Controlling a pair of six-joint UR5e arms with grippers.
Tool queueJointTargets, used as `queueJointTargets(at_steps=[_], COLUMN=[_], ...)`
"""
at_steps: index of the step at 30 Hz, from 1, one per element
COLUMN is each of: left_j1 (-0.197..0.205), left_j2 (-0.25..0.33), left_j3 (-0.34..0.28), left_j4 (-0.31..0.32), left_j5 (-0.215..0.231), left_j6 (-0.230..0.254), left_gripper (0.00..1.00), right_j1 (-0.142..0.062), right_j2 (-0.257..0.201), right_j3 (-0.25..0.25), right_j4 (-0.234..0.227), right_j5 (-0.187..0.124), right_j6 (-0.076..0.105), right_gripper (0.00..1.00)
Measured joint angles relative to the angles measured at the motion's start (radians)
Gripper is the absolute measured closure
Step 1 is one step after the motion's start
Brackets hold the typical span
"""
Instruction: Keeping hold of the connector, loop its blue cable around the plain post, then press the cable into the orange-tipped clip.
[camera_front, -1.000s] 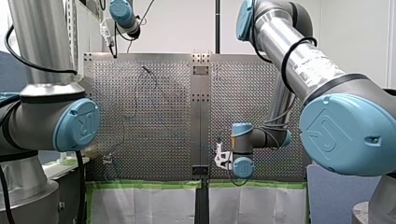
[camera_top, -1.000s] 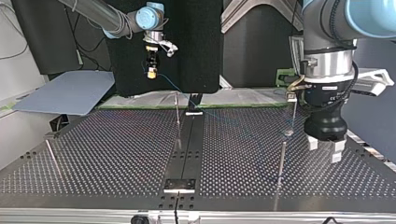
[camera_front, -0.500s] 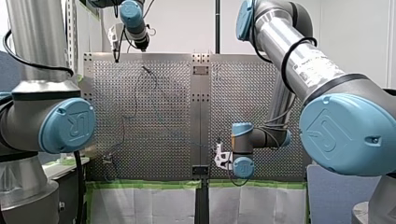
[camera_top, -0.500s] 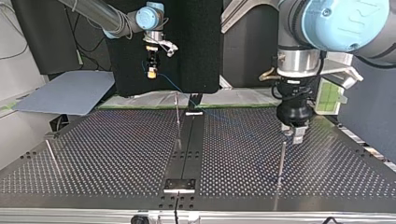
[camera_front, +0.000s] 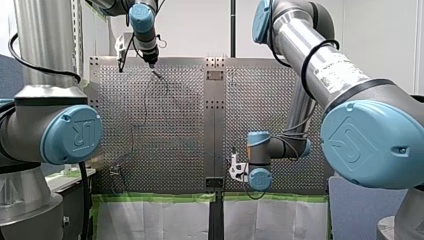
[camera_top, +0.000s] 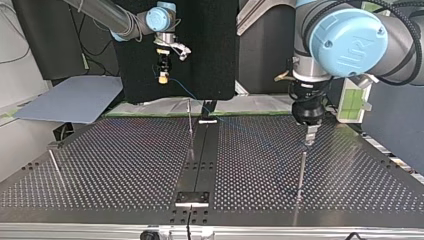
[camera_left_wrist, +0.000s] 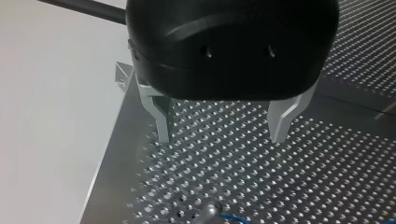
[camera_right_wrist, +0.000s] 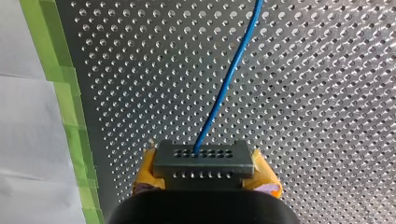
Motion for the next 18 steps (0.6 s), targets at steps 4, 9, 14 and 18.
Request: queueJointTargets(at_steps=[4,9,14,18], left_j1=[0.003,0.004,0.003,0.002], left_j2=[0.000,-0.001,0.000,0.000], left_j3=[0.000,0.000,0.000,0.000], left_j4=[-0.042,-0.063,-0.075,-0.086], left_j5=[-0.001,-0.002,-0.028,-0.060], left_j6=[-0.003,-0.005,-0.007,-0.001], left_gripper=[0.00,0.00,0.00,0.00], right_j1=[0.001,0.001,0.001,0.001], right_j2=[0.000,0.000,0.000,0.000], right_j3=[0.000,-0.001,0.000,0.000], right_j4=[-0.003,-0.004,0.000,0.002], right_j5=[0.000,-0.003,-0.004,-0.004], right_j6=[0.003,0.004,0.004,0.004], right_gripper=[1.00,1.00,1.00,1.00])
